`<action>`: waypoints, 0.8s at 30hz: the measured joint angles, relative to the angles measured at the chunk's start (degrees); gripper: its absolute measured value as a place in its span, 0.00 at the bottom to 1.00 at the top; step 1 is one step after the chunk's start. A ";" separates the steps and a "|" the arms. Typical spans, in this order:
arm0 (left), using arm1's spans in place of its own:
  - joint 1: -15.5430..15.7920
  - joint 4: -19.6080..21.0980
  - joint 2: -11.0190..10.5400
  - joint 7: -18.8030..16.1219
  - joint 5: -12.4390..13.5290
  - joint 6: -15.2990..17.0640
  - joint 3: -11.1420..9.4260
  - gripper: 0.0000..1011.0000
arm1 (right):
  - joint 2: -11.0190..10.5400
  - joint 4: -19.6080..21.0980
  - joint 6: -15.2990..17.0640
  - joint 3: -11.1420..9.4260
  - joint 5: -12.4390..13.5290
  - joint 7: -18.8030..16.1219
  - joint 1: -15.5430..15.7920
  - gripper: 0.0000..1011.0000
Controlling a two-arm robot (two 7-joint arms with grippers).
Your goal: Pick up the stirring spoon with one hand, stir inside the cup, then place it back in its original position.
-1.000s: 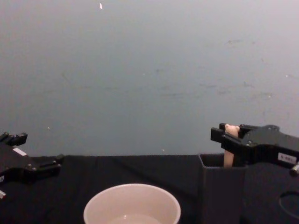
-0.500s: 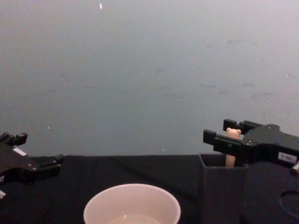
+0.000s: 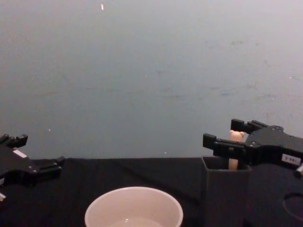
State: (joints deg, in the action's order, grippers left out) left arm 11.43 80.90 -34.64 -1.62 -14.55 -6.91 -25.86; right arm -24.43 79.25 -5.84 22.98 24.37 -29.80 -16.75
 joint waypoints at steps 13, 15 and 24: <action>0.00 0.00 0.00 0.00 0.00 0.00 0.00 0.99 | 2.80 1.42 -4.77 -5.70 -1.49 7.39 -1.07 0.99; 0.00 0.00 0.00 0.00 0.00 0.00 0.00 0.99 | 3.62 0.77 -3.62 -6.81 -3.80 12.04 -0.73 0.99; 0.00 0.00 0.00 0.00 0.00 0.00 0.00 0.99 | 5.46 -4.10 1.14 -7.90 -9.21 20.22 0.47 0.99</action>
State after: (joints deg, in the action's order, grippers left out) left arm 11.43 80.90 -34.64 -1.62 -14.55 -6.91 -25.86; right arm -18.97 75.15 -4.69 15.08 15.17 -9.58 -16.28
